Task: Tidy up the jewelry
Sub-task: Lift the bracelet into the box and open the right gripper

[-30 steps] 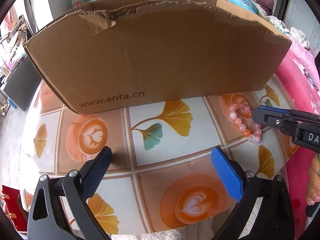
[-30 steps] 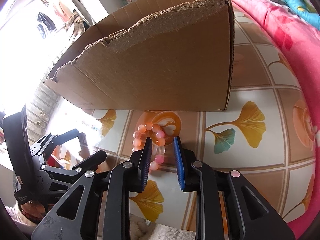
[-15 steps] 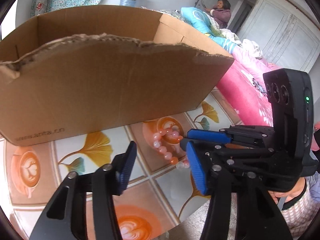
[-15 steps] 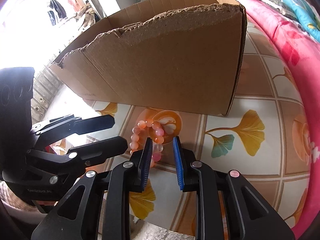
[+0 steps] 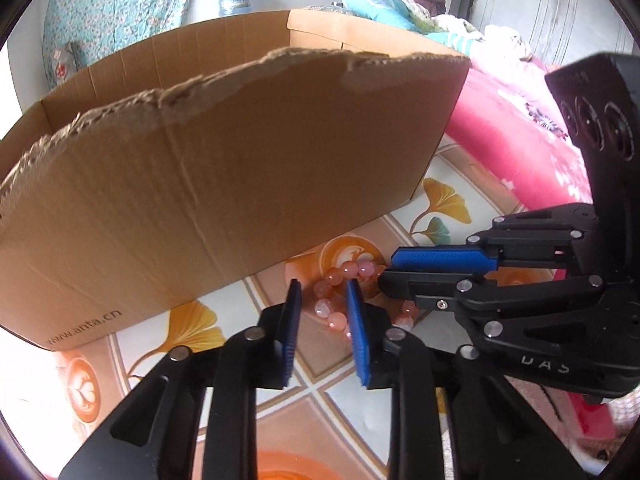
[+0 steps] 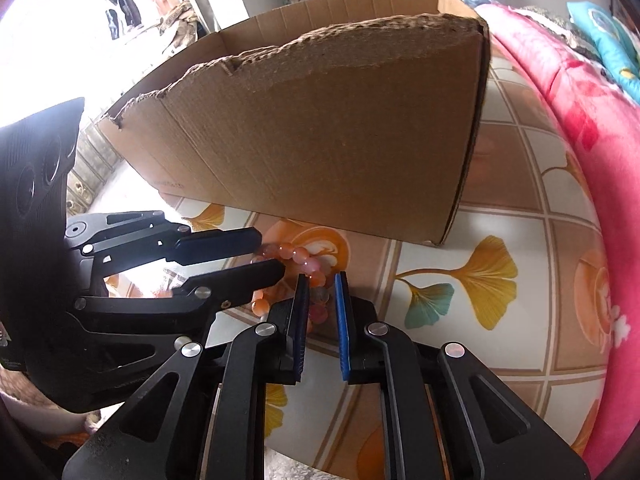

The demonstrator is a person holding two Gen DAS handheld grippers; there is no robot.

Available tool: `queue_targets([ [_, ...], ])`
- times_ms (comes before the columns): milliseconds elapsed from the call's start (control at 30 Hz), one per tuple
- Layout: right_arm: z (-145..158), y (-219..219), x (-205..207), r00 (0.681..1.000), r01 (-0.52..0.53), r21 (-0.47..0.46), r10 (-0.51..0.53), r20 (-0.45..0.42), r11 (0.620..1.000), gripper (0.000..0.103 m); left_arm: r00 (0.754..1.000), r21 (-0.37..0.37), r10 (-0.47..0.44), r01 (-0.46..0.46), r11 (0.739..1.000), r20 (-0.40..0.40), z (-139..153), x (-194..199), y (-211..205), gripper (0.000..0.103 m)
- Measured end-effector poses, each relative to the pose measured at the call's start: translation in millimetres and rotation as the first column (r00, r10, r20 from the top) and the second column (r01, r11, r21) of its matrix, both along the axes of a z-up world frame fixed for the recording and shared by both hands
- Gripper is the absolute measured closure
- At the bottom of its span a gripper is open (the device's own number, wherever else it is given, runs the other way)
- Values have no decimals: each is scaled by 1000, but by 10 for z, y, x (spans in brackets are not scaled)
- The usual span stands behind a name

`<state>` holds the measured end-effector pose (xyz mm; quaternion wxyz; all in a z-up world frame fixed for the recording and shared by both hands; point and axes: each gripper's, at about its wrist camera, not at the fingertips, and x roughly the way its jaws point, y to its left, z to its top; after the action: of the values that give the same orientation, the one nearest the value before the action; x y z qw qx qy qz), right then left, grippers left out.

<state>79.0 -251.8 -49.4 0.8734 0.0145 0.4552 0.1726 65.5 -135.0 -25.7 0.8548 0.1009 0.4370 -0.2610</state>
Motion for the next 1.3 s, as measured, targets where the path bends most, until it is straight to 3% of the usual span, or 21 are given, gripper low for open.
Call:
queue_targets([
  [67, 0, 38, -12, 1000, -4, -16, 4, 10, 1000, 93, 1000, 10, 1, -1, 1000, 7, -3, -3, -4, 93],
  [200, 25, 70, -64, 1000, 3, -30, -2, 26, 1000, 96, 1000, -15, -9, 9, 1000, -3, 5, 8, 24, 94],
  [400, 269, 47, -273, 997, 22, 4, -23, 78, 1000, 96, 1000, -106, -24, 25, 994, 7, 200, -118, 162, 94],
  [533, 563, 52, -485, 990, 16, 17, -18, 139, 1000, 96, 998, -194, -52, 60, 979, 47, 516, -302, 278, 94],
  [667, 1009, 75, -671, 974, -13, 83, -7, 228, 996, 96, 986, -285, -72, 112, 952, 149, 1026, -469, 445, 94],
  [833, 1514, 195, -473, 943, -65, 54, 44, 330, 996, 96, 976, -310, -61, 125, 943, 208, 1532, -261, 608, 94],
  [933, 1576, 338, 9, 961, -103, 78, 79, 264, 992, 96, 983, -309, -46, 100, 946, 179, 1704, 77, 686, 94],
  [1000, 1574, 371, 349, 978, -116, 85, 99, 184, 990, 96, 994, -306, -35, 66, 950, 106, 1702, 400, 755, 94],
  [1167, 1384, 487, 930, 991, -128, 56, 130, -24, 990, 96, 998, -207, -2, -10, 978, -59, 1358, 1021, 814, 94],
  [1300, 1148, 619, 1172, 982, -128, -23, 124, -142, 991, 96, 979, -177, -3, -34, 984, -204, 1028, 1286, 830, 94],
])
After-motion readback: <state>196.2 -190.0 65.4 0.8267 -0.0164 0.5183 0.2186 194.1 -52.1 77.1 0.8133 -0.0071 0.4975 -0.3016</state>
